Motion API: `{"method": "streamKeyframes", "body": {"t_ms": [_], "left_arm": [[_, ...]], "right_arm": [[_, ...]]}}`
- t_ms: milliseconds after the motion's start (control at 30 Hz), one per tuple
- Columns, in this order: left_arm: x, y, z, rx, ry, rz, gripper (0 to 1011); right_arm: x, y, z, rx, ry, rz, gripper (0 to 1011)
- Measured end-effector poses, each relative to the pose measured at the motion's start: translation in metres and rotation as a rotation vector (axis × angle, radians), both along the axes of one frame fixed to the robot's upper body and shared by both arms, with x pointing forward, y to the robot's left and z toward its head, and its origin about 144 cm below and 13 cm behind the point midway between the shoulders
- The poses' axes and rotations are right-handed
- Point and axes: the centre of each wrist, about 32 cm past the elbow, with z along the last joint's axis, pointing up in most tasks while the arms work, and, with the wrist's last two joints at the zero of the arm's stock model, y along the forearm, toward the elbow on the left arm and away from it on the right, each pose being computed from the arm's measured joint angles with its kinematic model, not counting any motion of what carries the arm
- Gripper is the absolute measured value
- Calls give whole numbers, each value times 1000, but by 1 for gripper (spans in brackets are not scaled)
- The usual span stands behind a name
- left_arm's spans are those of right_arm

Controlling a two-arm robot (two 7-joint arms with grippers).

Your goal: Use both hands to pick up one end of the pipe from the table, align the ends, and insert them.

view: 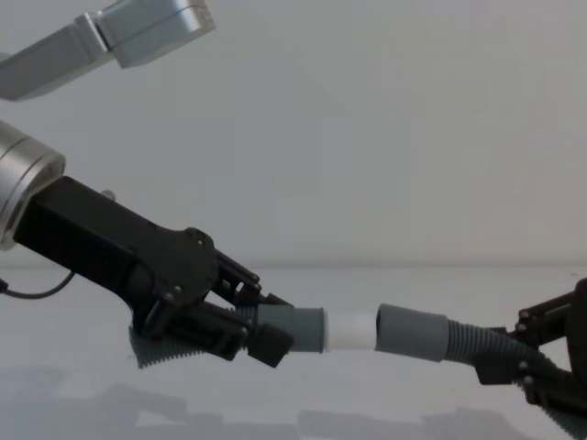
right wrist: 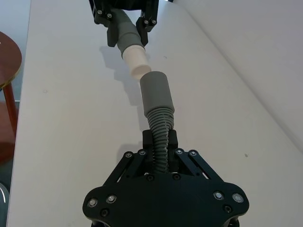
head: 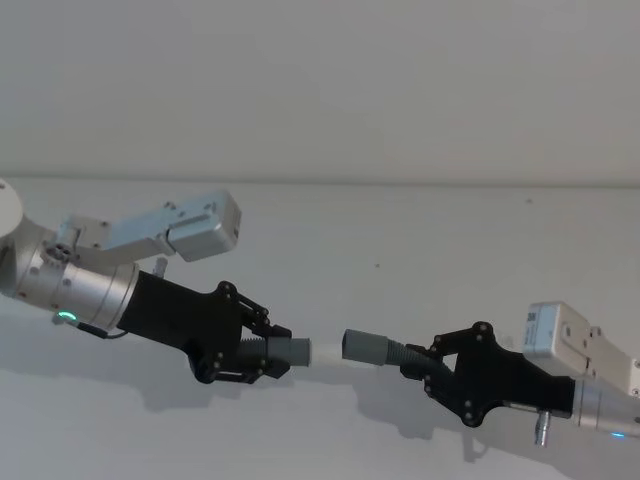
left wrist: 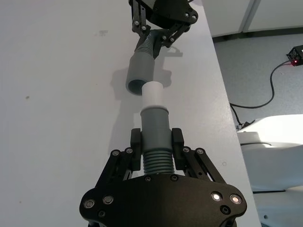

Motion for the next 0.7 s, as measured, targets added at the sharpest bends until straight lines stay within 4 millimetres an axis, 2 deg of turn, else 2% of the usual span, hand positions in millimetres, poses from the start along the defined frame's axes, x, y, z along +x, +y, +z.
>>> {"method": "streamKeyframes", "body": {"t_ms": [700], "left_arm": [[0, 3, -1, 20, 2, 12, 361]], "right_arm": [[1, -3, 1, -9, 1, 11, 141]]}}
